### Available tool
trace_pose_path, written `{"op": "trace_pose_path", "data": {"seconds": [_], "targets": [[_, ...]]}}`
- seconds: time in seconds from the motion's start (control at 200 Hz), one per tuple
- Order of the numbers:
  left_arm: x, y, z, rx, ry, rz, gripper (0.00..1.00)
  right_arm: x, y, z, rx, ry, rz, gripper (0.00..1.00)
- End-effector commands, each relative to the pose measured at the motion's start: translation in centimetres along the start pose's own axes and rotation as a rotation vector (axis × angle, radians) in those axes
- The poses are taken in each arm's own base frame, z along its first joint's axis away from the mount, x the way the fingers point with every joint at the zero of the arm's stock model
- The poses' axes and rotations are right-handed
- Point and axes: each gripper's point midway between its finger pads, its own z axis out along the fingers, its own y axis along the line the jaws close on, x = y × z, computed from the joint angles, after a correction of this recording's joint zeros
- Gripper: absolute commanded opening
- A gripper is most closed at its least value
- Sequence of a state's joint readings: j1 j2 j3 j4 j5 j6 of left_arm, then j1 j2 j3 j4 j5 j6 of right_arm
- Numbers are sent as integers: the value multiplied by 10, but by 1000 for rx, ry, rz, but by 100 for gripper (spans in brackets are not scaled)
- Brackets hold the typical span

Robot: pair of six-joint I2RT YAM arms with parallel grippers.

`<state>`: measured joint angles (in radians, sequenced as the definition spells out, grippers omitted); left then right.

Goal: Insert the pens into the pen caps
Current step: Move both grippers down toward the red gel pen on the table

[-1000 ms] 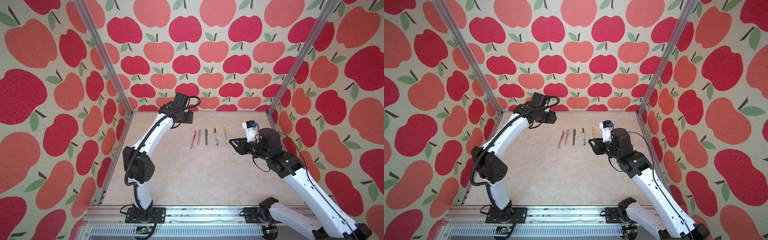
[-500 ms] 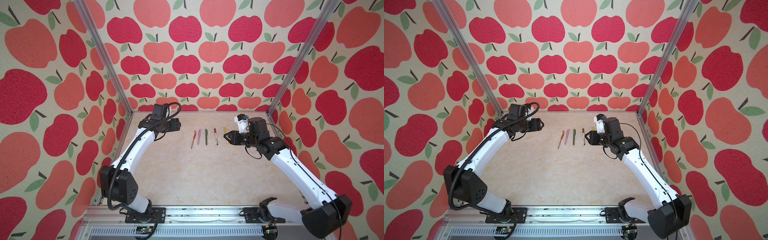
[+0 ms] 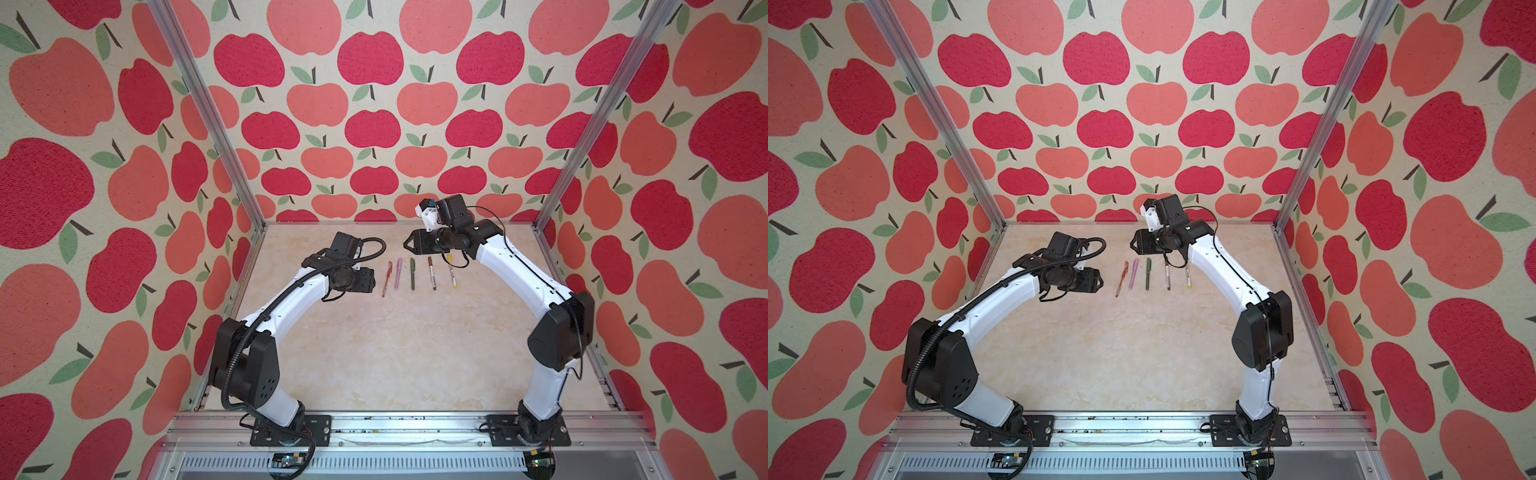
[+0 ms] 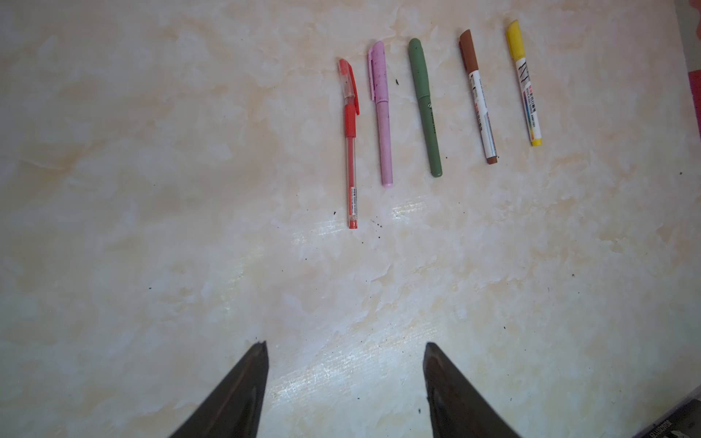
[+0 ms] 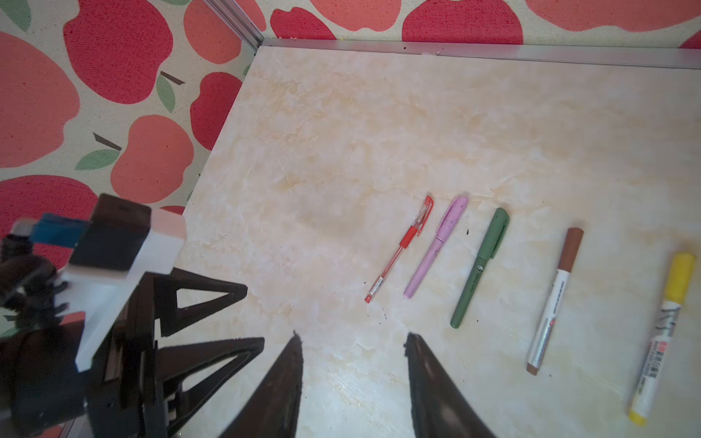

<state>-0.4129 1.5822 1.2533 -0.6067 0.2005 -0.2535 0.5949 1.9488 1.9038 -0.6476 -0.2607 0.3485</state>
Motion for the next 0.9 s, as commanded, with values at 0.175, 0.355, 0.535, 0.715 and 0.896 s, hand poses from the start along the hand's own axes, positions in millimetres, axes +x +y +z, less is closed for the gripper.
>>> {"op": "trace_pose_path", "data": {"seconds": [0.175, 0.355, 0.535, 0.715, 0.896], "targets": [[0, -1, 47, 109, -14, -183, 70, -1, -11, 82, -66, 109, -34, 61], [-6, 4, 75, 103, 3, -187, 70, -3, -24, 122, -68, 136, -27, 61], [-12, 10, 103, 45, 52, -143, 62, 3, -49, 151, -27, 146, -6, 56], [-14, 10, 125, -5, 82, -104, 61, 13, -59, 169, -34, 160, -3, 49], [-18, 10, 138, -9, 93, -100, 60, 16, -67, 181, -37, 153, -5, 46]]}}
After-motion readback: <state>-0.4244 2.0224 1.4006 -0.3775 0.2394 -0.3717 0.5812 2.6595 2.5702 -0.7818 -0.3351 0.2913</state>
